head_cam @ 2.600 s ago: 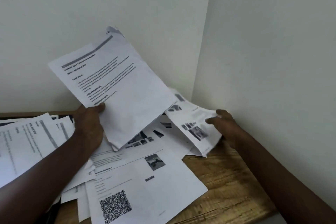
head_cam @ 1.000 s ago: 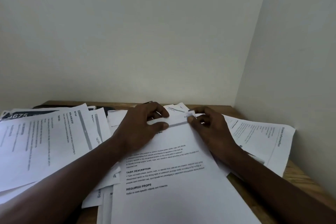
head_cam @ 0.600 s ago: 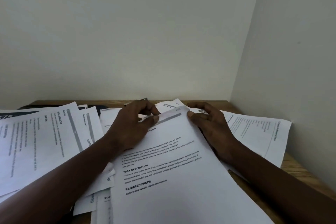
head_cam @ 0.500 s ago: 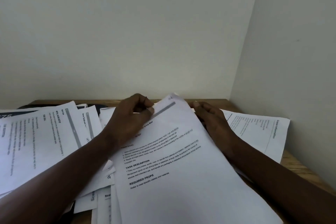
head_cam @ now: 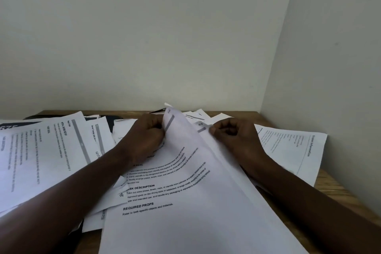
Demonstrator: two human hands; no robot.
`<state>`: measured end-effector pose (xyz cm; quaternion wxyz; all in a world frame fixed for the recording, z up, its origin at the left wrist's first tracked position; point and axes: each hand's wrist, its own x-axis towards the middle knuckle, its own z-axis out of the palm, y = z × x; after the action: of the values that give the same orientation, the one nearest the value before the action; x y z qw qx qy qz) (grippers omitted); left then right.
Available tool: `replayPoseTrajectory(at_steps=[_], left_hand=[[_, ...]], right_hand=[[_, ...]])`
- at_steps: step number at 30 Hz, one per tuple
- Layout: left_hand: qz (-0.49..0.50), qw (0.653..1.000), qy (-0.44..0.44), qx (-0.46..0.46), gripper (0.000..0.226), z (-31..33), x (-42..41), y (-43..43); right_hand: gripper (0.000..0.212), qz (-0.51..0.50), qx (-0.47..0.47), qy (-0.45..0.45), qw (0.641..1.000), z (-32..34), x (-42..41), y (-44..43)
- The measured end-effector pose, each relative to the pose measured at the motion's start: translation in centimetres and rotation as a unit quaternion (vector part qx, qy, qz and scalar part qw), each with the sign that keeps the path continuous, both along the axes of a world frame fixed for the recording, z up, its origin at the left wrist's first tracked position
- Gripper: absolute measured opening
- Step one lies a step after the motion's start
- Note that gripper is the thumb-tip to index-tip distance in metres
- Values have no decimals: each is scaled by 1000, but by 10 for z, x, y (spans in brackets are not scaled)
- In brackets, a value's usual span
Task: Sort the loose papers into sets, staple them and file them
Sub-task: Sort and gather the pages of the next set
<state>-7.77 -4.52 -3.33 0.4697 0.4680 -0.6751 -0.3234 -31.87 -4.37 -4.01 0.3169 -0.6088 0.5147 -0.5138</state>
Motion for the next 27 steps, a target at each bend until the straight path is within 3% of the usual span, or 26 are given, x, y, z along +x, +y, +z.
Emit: replayPoseTrajectory(at_steps=[2,5,7,9,11,12,14,16,20,23,25,27], left_hand=[[2,1000,-13,1,48,1,-1,2],[5,1000,-23,-4,36,1,-1,2],[1,1000,-23,-6,37,0,0,1],[-14,1000,-7,-8,35,-2,0,-1],[-19,1000,21,-11,34,-3,3,-2],[-15,999,33,-14,35,-4,4,-4],[-5,999,49,-12,31,-4,8,-5],[-14,999,52,-10,28,0,7,-2],[-37,999,20,-13,43,-5,5,-6],[-80,996,-36,-17,55,-7,5,-8],[-94,993,-58,-39,44,-5,4,-5],[-63,995,-63,-40,36,-4,4,-6]], right_hand=[[19,-20,-19,19,999,3,2,3],[28,-22,-26,13,999,5,2,5],[39,79,24,-85,993,11,1,7],[45,212,125,-190,951,22,2,12],[40,259,145,-207,932,24,5,14],[30,239,113,-155,952,21,6,15],[16,145,2,33,989,15,4,13],[30,125,-38,162,978,12,-2,10],[43,189,-1,196,962,15,-2,11],[24,171,2,210,963,14,10,19],[54,173,8,222,960,14,17,24],[58,154,10,226,962,13,19,22]])
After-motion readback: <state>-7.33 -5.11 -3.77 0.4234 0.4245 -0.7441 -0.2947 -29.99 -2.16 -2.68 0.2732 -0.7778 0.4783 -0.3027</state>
